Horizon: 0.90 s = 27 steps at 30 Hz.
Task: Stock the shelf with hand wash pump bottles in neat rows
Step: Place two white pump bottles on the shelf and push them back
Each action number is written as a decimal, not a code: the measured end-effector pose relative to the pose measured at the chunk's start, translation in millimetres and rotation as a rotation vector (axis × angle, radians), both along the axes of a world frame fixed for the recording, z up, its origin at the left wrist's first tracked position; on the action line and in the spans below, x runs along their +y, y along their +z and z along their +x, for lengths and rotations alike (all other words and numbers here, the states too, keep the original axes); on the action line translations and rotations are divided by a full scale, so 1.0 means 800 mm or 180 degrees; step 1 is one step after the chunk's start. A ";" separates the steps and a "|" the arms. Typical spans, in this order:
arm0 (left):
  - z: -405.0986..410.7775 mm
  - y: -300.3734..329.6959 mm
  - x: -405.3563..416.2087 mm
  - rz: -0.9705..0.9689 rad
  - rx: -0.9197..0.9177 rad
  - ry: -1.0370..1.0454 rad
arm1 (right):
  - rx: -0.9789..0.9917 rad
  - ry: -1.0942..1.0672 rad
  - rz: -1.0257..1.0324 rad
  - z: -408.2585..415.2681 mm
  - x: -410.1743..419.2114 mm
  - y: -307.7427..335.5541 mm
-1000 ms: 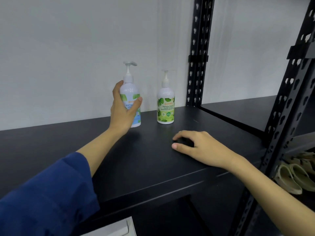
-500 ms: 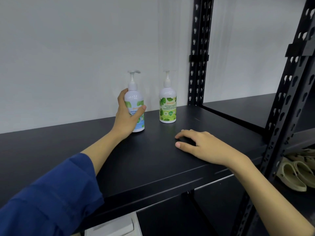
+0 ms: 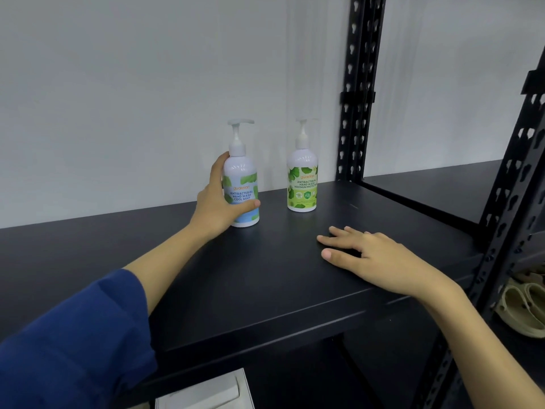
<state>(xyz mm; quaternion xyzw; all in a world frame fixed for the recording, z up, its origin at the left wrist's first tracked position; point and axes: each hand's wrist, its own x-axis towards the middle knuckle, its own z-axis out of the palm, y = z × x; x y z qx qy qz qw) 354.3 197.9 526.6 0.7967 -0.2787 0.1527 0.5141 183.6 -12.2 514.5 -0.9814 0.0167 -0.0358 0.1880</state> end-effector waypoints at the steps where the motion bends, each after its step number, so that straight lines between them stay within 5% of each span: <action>1: 0.002 0.001 0.003 0.0009 0.0065 -0.0035 | -0.0002 -0.0008 0.0004 0.000 0.000 0.000; 27: 0.008 -0.001 0.022 -0.0243 0.0219 -0.0060 | -0.0018 -0.0066 0.0043 -0.004 0.004 0.004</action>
